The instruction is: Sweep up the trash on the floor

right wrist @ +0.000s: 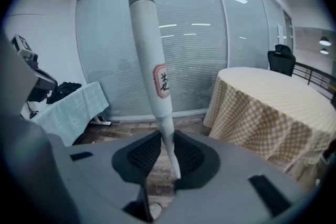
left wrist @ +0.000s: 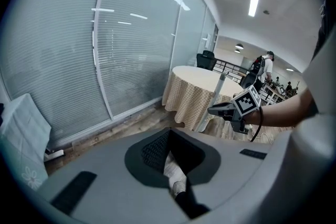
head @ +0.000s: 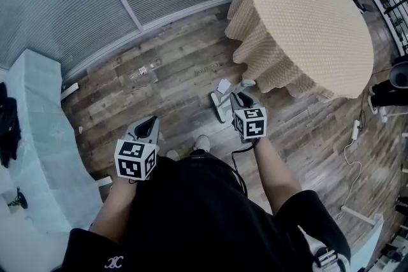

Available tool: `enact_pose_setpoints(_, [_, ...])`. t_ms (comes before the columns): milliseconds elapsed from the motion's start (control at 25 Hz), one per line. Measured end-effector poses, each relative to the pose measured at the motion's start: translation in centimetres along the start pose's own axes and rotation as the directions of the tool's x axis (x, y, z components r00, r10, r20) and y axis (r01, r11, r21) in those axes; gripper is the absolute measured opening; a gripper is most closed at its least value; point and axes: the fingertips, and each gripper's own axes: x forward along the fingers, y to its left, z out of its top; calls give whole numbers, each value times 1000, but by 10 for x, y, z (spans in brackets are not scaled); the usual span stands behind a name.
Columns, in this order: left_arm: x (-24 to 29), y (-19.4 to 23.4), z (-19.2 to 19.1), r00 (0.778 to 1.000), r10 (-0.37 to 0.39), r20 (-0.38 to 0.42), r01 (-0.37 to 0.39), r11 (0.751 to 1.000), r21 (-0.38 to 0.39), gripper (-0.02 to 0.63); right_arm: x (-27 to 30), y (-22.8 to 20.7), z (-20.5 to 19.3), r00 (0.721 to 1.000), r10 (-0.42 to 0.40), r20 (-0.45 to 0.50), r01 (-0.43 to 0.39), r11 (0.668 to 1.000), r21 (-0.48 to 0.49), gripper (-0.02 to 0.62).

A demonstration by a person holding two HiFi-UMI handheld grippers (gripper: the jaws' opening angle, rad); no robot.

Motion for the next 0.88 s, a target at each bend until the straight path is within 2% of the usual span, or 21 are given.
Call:
enact_pose_setpoints(240, [2, 18, 8, 999, 17, 27, -17, 1000, -5, -2, 2, 23, 42, 998, 46, 48, -47, 999, 22, 87])
enact_pose_setpoints(440, [4, 56, 7, 999, 25, 34, -24, 999, -26, -2, 29, 75, 75, 992, 107, 61, -106, 994, -7, 87])
enact_pose_setpoints(560, [11, 94, 8, 999, 18, 44, -15, 998, -55, -2, 57, 119, 93, 989, 144, 42, -141, 988, -55, 86])
enact_pose_setpoints(720, [21, 159, 8, 999, -26, 39, 28, 998, -55, -2, 103, 190, 122, 981, 192, 10, -189, 973, -135, 86])
enact_pose_setpoints(880, [26, 237, 18, 997, -66, 43, 69, 996, -56, -3, 154, 247, 161, 981, 193, -21, -194, 970, -149, 86])
